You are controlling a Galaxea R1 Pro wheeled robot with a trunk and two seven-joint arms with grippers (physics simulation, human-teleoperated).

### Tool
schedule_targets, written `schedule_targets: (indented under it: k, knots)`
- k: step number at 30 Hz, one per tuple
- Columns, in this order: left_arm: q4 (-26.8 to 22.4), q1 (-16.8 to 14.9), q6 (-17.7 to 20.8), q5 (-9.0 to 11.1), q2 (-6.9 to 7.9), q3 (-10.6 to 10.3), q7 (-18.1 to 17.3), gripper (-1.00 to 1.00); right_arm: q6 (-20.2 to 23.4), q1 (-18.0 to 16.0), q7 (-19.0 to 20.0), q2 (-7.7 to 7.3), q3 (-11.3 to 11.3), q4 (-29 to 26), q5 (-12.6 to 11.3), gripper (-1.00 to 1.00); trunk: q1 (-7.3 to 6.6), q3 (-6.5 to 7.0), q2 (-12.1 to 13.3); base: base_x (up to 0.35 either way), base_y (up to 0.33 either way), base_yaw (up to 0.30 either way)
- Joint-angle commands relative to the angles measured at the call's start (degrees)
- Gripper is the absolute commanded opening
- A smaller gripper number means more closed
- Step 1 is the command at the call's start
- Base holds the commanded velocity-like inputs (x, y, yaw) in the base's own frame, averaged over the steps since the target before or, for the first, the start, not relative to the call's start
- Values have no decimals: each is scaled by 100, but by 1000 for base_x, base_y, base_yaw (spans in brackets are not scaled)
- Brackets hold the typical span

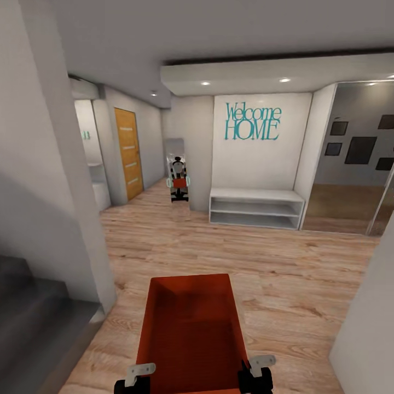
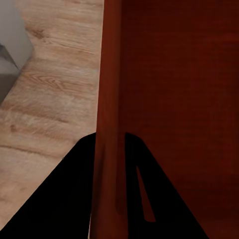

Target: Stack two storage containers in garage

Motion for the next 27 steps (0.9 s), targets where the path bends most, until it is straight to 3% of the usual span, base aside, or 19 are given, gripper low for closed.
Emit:
schedule_targets:
  k: [1,27]
  knots:
    - [10,-2,-33,85,9,-108,78,-100,-2,-10,-62,-1,27,3,60,-100,4,-8,-5,336,0,0]
    - [14,-2,-35,86,8,-108,70,-100,-2,-10,-62,-1,27,3,60,-100,4,-8,-5,336,0,0]
